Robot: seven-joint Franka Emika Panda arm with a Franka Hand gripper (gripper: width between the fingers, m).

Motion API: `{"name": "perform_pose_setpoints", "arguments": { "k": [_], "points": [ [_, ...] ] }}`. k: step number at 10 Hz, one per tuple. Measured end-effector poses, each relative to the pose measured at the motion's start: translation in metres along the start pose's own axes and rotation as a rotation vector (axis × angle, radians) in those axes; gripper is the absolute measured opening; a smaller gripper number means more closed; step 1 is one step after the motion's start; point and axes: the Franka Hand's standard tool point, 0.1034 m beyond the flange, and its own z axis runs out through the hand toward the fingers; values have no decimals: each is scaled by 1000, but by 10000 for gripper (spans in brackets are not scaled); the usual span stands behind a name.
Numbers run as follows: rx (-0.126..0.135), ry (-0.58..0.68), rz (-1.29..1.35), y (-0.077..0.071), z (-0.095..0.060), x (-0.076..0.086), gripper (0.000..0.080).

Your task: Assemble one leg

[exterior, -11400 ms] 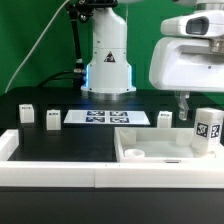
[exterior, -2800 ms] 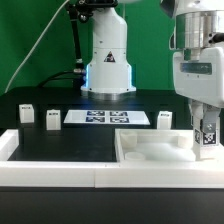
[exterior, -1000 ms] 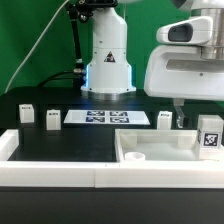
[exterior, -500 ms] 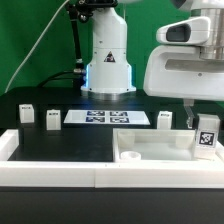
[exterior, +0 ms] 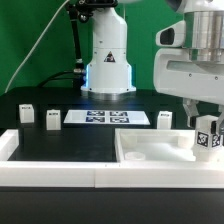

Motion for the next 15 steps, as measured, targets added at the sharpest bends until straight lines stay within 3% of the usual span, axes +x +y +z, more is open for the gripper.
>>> {"name": "perform_pose_setpoints", "arguments": {
  "k": [4, 7, 9, 10, 11, 12, 15],
  "points": [
    [-20, 3, 633, 4, 0, -2, 292],
    [-21, -15, 783, 4, -1, -2, 292],
    [-20, -15, 721, 5, 0, -2, 304],
    [-21, -15, 720, 4, 0, -3, 480],
    [-20, -15, 662, 4, 0, -4, 480],
    [-21, -15, 519, 3, -1, -4, 611],
    [-24, -8, 187, 3, 0, -7, 647]
  ]
}}
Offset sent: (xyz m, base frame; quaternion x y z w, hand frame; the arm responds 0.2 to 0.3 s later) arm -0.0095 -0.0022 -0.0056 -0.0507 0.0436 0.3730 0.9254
